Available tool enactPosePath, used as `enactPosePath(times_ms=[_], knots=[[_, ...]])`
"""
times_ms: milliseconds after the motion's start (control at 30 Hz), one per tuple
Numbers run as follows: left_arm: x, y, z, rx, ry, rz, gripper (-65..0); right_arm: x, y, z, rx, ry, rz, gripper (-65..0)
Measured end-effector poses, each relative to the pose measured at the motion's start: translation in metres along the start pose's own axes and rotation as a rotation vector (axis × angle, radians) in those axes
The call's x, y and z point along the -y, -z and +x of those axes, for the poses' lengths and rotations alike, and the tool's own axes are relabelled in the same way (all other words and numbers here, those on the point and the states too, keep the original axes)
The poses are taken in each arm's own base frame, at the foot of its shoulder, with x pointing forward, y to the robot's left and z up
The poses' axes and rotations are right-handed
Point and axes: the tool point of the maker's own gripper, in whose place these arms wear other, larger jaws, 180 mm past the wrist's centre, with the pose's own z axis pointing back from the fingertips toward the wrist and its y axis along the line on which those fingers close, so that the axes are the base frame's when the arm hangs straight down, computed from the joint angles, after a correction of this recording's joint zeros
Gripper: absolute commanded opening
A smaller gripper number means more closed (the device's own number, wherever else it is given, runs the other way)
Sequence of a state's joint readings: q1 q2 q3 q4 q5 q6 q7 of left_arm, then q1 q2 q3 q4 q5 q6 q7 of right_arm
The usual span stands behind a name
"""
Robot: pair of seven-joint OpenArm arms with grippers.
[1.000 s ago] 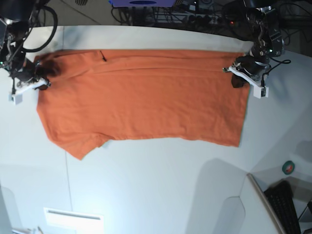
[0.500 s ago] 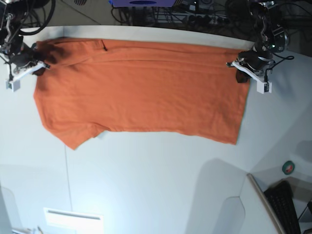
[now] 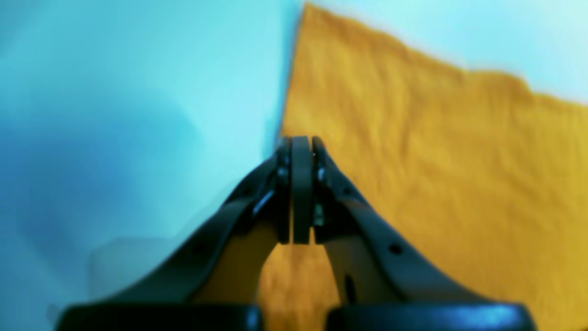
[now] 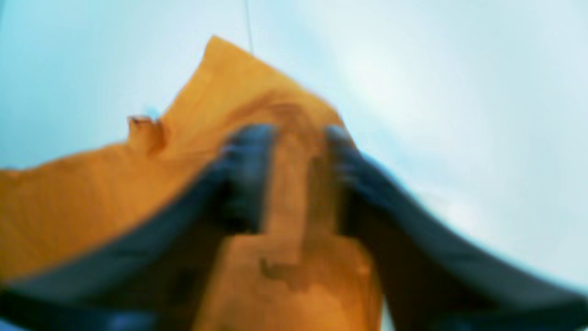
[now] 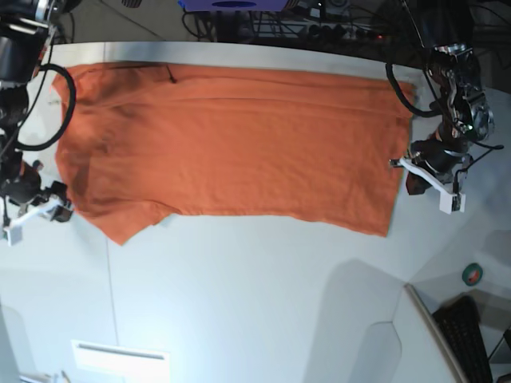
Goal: Layout the t-shirt on the table in an organized manner, then fold the t-shirt properly
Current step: 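Move both grippers to the shirt's side edge and grasp it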
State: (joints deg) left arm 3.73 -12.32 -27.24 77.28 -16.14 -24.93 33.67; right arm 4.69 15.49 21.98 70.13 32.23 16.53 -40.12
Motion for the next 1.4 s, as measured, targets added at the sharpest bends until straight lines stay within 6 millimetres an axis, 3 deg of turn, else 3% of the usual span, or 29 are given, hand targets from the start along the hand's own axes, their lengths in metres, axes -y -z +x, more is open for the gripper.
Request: enactPosePath(times_ms=[67, 167, 233, 267, 500, 667, 767, 867, 1033, 1233, 1400], knots=[[-0.005, 0.006, 0.000, -0.016, -0.003, -0.006, -65.0, 0.005, 0.010, 0.004, -0.023, -0.009, -0.010, -18.9], [-0.015, 0.015, -0.002, -0.044, -0.026, 0.012, -33.6, 0.011, 0.028, 0.001, -0.064, 0.011, -0.013, -18.3], [-0.021, 0.019, 0.002, -0.047, -0.042, 0.016, -19.9, 0.014, 0.038, -0.004, -0.094, 0.026, -0.021, -18.3], [-0.025, 0.020, 0.005, -0.044, -0.046, 0.020, -16.1, 0.016, 0.042, -0.006, -0.099, 0.031, -0.025, -18.3], [-0.028, 0.043, 0.012, -0.070, -0.110, 0.009, -18.6, 0.012, 0.056, -0.031, -0.139, 0.010, -0.026, -21.0], [-0.001, 0.070, 0.016, -0.141, -0.032, -0.057, -18.6, 0.014, 0.058, -0.034, -0.136, 0.019, -0.029, -36.8], [0.021, 0.086, 0.033, -0.091, 0.005, -0.105, -18.6, 0.015, 0.058, -0.037, -0.145, 0.017, -0.031, -49.2], [0.012, 0.102, 0.028, -0.134, -0.049, -0.019, -18.6, 0.015, 0.058, -0.036, -0.143, 0.019, -0.030, -65.0], [0.002, 0.110, 0.024, -0.126, -0.034, 0.016, -18.6, 0.014, 0.058, -0.037, -0.145, 0.019, -0.029, -65.0], [0.021, 0.117, 0.029, -0.117, 0.019, -0.020, -18.6, 0.014, 0.058, -0.037, -0.146, 0.020, -0.028, -65.0], [0.017, 0.117, 0.028, -0.120, 0.016, -0.008, -19.3, 0.014, 0.058, -0.038, -0.146, 0.020, -0.028, -65.0]])
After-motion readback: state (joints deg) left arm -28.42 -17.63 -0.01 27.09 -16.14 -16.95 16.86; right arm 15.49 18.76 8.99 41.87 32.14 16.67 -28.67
